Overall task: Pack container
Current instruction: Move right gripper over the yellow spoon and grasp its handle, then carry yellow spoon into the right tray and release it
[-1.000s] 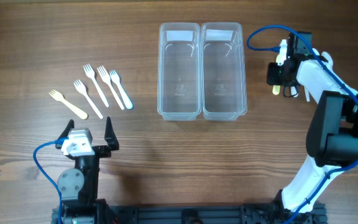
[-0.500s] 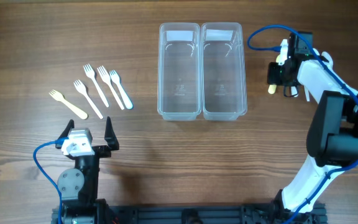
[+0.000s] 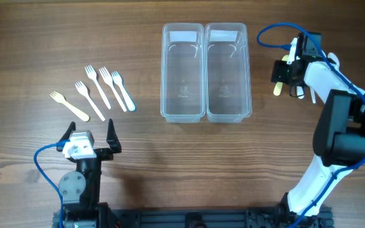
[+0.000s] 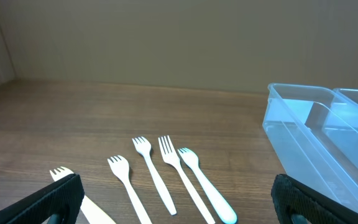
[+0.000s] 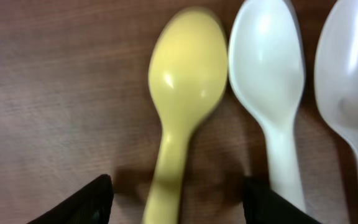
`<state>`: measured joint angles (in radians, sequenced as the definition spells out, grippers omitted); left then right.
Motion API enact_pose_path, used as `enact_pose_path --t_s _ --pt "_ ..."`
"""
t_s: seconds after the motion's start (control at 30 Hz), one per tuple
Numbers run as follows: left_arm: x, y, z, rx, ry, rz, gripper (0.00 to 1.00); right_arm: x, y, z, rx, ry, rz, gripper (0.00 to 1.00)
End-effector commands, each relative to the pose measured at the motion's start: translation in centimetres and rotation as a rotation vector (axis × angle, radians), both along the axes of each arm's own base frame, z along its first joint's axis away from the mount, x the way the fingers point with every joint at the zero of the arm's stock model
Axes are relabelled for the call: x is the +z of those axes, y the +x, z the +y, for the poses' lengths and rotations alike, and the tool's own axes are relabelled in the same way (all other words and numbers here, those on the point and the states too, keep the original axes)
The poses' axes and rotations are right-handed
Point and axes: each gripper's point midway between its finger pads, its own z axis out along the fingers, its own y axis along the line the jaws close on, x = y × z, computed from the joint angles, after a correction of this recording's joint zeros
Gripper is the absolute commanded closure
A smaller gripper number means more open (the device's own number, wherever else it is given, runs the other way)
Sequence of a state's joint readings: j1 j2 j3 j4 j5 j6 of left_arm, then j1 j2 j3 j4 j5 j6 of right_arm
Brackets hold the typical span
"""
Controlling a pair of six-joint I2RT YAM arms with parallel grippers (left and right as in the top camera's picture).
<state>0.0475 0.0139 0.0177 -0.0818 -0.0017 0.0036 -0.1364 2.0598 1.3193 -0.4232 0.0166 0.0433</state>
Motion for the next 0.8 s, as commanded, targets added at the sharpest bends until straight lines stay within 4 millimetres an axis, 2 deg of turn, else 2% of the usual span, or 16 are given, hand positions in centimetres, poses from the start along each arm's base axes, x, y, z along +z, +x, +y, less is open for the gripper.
enact_pose_path --t_s 0.0,0.07,0.17,0.23,0.37,0.5,0.6,0.7,0.73,0.77 --pt "-0.1 0.0 -0.3 -0.017 0.018 -0.003 0.0 -2.6 -0.5 0.3 -0.048 0.044 0.05 0.34" --pt "-0.1 0.0 -0.3 -0.017 0.018 -0.003 0.0 -3.2 -0.7 0.4 -0.053 0.058 0.063 0.38" --pt "-0.1 0.0 -0.3 -0.017 0.018 -0.003 0.0 -3.7 -0.8 0.6 -0.049 0.069 0.072 0.67" --pt "-0.1 0.0 -0.3 -0.017 0.018 -0.003 0.0 -3.7 -0.8 0.6 -0.05 0.068 0.072 0.81" --pt "-0.1 0.0 -0.3 -0.017 0.018 -0.003 0.0 -3.8 -0.9 0.6 -0.049 0.069 0.078 0.94" --pt "-0.1 0.0 -0.3 -0.017 0.018 -0.003 0.0 -3.3 -1.0 0.7 -0.049 0.068 0.075 0.96" --pt "-0.1 0.0 -0.3 -0.017 0.018 -0.003 0.0 -1.8 -0.7 0.6 -0.046 0.064 0.049 0.96" --pt "-0.1 0.0 -0.3 -0.017 0.018 -0.003 0.0 0.9 -0.1 0.6 -0.043 0.059 -0.007 0.96" --pt "-0.1 0.0 -0.3 -0.017 0.018 -0.003 0.0 3.3 0.3 0.6 -0.039 0.055 -0.057 0.96" --pt "-0.1 0.0 -0.3 -0.017 0.018 -0.003 0.0 4.4 0.4 0.7 -0.037 0.052 -0.078 0.96"
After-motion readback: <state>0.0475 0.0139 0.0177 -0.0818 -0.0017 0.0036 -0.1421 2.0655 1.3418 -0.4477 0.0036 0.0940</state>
